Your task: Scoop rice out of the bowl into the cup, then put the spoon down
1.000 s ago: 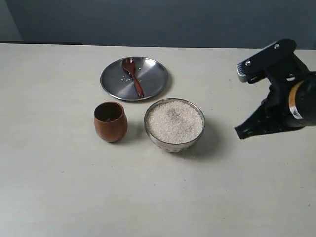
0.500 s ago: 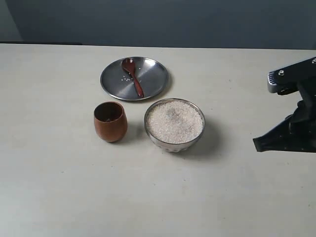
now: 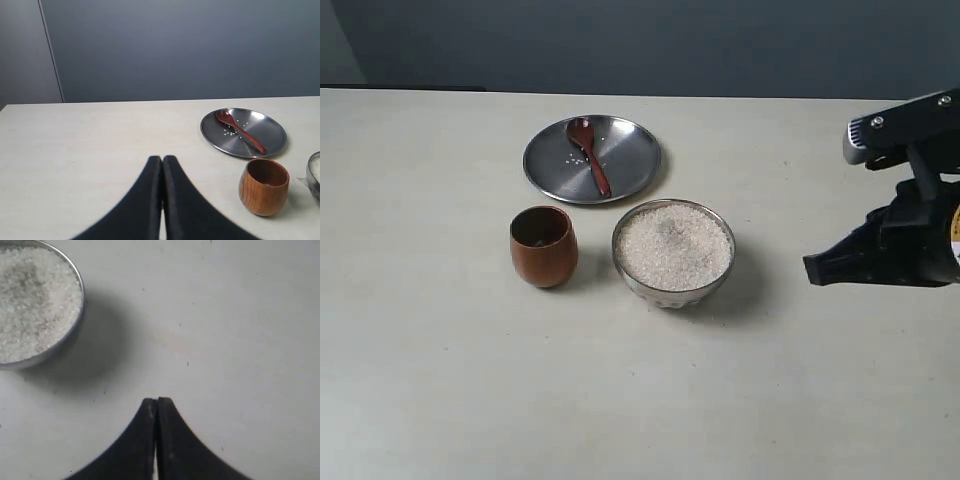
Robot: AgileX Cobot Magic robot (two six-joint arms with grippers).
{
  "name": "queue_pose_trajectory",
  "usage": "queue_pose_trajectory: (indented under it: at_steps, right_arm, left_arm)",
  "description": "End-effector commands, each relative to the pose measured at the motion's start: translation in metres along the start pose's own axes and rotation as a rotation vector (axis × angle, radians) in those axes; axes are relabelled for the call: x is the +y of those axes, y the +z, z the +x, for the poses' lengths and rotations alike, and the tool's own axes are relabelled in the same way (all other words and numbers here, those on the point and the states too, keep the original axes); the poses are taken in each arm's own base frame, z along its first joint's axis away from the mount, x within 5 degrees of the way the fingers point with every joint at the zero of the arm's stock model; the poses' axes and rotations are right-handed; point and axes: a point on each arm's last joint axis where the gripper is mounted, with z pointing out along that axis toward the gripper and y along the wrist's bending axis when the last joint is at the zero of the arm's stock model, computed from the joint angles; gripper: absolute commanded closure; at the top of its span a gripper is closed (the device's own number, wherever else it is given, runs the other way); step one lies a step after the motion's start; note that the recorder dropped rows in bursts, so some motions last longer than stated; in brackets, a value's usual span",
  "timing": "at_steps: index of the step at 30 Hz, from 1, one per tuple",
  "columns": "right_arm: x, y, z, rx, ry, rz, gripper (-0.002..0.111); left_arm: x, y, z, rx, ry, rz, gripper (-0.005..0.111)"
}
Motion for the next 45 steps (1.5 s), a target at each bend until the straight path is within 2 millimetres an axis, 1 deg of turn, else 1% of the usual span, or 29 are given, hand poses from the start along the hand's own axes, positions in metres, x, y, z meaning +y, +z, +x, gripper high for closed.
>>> queue_pose_trajectory:
  at_steps: [1, 3, 4, 5, 7, 8, 9, 10, 11, 12, 13, 16, 18, 20, 38, 40, 45]
  right_arm:
    - [-0.003, -0.011, -0.002, -0.061, 0.011, -0.015, 0.108]
    - [-0.008, -0.019, -0.002, -0.093, 0.037, -0.011, 0.108]
    - [-0.016, -0.026, -0.003, -0.127, 0.072, 0.003, 0.108]
    - [-0.023, -0.03, -0.003, -0.145, 0.098, 0.019, 0.108]
    - [-0.046, -0.045, -0.001, -0.204, 0.195, 0.092, 0.108]
    - [-0.055, -0.05, 0.0, -0.224, 0.232, 0.124, 0.108]
    - [-0.069, -0.06, 0.004, -0.255, 0.293, 0.181, 0.108]
    - [-0.074, -0.065, 0.006, -0.273, 0.317, 0.203, 0.108]
    - [-0.085, -0.074, 0.01, -0.303, 0.369, 0.258, 0.108]
    - [-0.089, -0.078, 0.013, -0.313, 0.391, 0.282, 0.108]
    - [-0.096, -0.086, 0.017, -0.336, 0.429, 0.325, 0.108]
    - [-0.106, -0.099, 0.025, -0.375, 0.489, 0.399, 0.108]
    - [-0.108, -0.106, 0.028, -0.401, 0.507, 0.422, 0.108]
    - [-0.108, -0.109, 0.029, -0.411, 0.505, 0.428, 0.108]
    - [-0.107, -0.111, 0.03, -0.416, 0.505, 0.43, 0.108]
    - [-0.106, -0.116, 0.031, -0.437, 0.507, 0.432, 0.108]
    - [-0.102, -0.134, 0.038, -0.525, 0.512, 0.436, 0.108]
  left_arm:
    - [0.0, 0.0, -0.002, -0.001, -0.004, -0.004, 0.106]
    - [0.0, 0.0, -0.002, -0.001, -0.004, -0.004, 0.106]
    - [0.0, 0.0, -0.002, -0.001, -0.004, -0.004, 0.106]
    - [0.0, 0.0, -0.002, -0.001, -0.004, -0.004, 0.106]
    - [0.0, 0.0, -0.002, -0.001, -0.004, -0.004, 0.106]
    - [0.0, 0.0, -0.002, -0.001, -0.004, -0.004, 0.106]
    - [0.0, 0.0, -0.002, -0.001, -0.004, -0.004, 0.106]
    - [0.0, 0.0, -0.002, -0.001, -0.004, -0.004, 0.106]
    - [0.0, 0.0, -0.002, -0.001, -0.004, -0.004, 0.106]
    - [0.0, 0.0, -0.002, -0.001, -0.004, -0.004, 0.106]
    - [0.0, 0.0, -0.002, -0.001, -0.004, -0.004, 0.106]
    - [0.0, 0.0, -0.002, -0.001, -0.004, -0.004, 0.106]
    - [0.0, 0.0, -0.002, -0.001, -0.004, -0.004, 0.106]
    - [0.0, 0.0, -0.002, -0.001, -0.004, -0.004, 0.106]
    - [0.0, 0.0, -0.002, -0.001, -0.004, -0.004, 0.106]
    - [0.0, 0.0, -0.002, -0.001, -0.004, -0.004, 0.106]
    - [0.0, 0.0, -0.002, -0.001, -0.004, -0.004, 0.106]
